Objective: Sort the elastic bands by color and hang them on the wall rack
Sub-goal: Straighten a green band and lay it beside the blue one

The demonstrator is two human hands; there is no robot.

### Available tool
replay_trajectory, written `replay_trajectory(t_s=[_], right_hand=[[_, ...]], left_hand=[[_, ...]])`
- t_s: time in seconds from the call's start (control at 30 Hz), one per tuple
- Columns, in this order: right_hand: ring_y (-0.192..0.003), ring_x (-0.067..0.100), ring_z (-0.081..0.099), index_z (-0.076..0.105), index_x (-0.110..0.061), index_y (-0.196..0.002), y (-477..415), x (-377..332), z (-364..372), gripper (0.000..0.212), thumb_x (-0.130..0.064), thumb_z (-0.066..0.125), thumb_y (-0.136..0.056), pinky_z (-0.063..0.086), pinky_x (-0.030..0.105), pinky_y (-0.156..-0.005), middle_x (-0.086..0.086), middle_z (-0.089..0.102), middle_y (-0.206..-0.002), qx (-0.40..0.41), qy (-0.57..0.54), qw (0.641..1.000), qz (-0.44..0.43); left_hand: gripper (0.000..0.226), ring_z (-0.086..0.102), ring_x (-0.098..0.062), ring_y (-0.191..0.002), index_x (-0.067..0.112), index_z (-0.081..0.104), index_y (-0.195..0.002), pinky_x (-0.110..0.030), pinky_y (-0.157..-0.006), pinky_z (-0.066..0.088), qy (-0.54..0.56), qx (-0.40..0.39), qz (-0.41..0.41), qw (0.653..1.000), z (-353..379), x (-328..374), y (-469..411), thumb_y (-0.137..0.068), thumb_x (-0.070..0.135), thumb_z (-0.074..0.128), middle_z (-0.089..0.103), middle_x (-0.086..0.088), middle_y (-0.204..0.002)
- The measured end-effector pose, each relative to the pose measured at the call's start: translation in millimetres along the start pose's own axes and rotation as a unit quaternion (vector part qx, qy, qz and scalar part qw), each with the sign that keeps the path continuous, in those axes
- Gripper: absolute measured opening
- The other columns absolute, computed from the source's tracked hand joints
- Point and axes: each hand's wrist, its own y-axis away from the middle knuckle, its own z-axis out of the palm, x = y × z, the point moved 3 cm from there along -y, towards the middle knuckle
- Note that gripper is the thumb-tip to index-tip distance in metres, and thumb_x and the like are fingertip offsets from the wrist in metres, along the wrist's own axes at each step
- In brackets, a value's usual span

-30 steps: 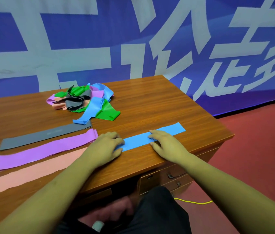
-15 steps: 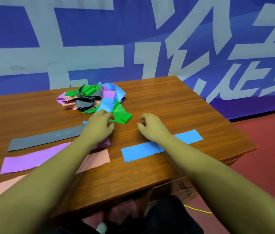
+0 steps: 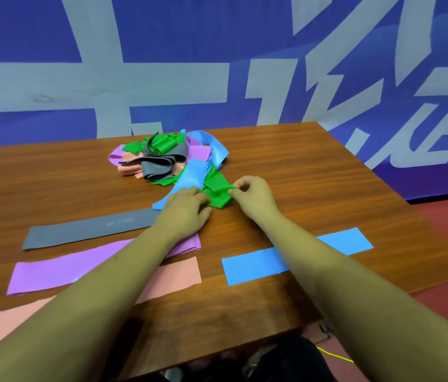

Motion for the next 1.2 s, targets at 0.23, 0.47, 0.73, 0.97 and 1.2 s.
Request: replay_trajectory(t_s=[0.23,0.47,0.73,0.97,1.2], right_hand=[[-0.062,0.000,0.051,0.061,-0.015,-0.075,24.8,-74.2,-70.3,0.020,0.001,0.068,-0.083,0.043,0.014,-0.063,-0.005,0.059,-0.070,0.014,-0.202,0.973,-0.114],[-0.060,-0.001,0.053,0.062,-0.017,-0.077,49.1,-122.9,-117.3,0.017,-0.004,0.071,-0.084,0.041,0.011,-0.057,-0.005,0.059,-0.069,0.009,-0.235,0.964,-0.122],[-0.063,0.009,0.056,0.062,-0.016,-0.072,83.5,-162.9,-157.4,0.019,-0.005,0.070,-0.084,0.046,0.022,-0.058,-0.003,0.058,-0.065,0.053,-0.275,0.951,-0.133],[-0.073,0.022,0.056,0.058,-0.013,-0.070,92.5,-156.9,-170.0,0.020,-0.008,0.067,-0.087,0.046,0.037,-0.065,0.009,0.058,-0.072,0.079,-0.300,0.947,-0.076],[-0.038,0.006,0.048,0.057,-0.011,-0.083,99.6,-120.7,-150.0,0.011,-0.004,0.061,-0.090,0.040,0.024,-0.052,-0.004,0.055,-0.045,-0.006,-0.333,0.942,0.045]], left_hand=[[0.040,0.058,-0.008,-0.093,0.021,0.071,-0.105,-0.024,-0.080,0.043,0.413,0.106,-0.061,0.902,-69.8,43.4,10.0,-0.099,0.050,0.044,0.070,0.000,-0.099],[0.020,0.068,-0.006,-0.095,0.029,0.065,-0.106,-0.026,-0.080,0.051,0.554,0.096,-0.004,0.827,-130.6,81.2,20.6,-0.094,0.041,0.054,0.073,0.004,-0.101],[0.023,0.064,-0.011,-0.078,0.013,0.060,-0.094,-0.037,-0.082,0.052,0.472,0.002,0.018,0.882,-129.0,94.6,48.2,-0.080,0.017,0.078,0.072,-0.010,-0.085],[0.022,0.047,-0.010,-0.054,0.012,0.054,-0.075,-0.023,-0.061,0.045,0.559,0.038,-0.002,0.828,-142.3,108.1,69.8,-0.093,0.002,0.060,0.052,0.003,-0.057],[0.013,0.038,-0.011,-0.052,0.013,0.056,-0.082,-0.023,-0.056,0.035,0.613,0.057,-0.016,0.788,-168.9,117.9,83.2,-0.093,0.007,0.059,0.043,-0.006,-0.067]])
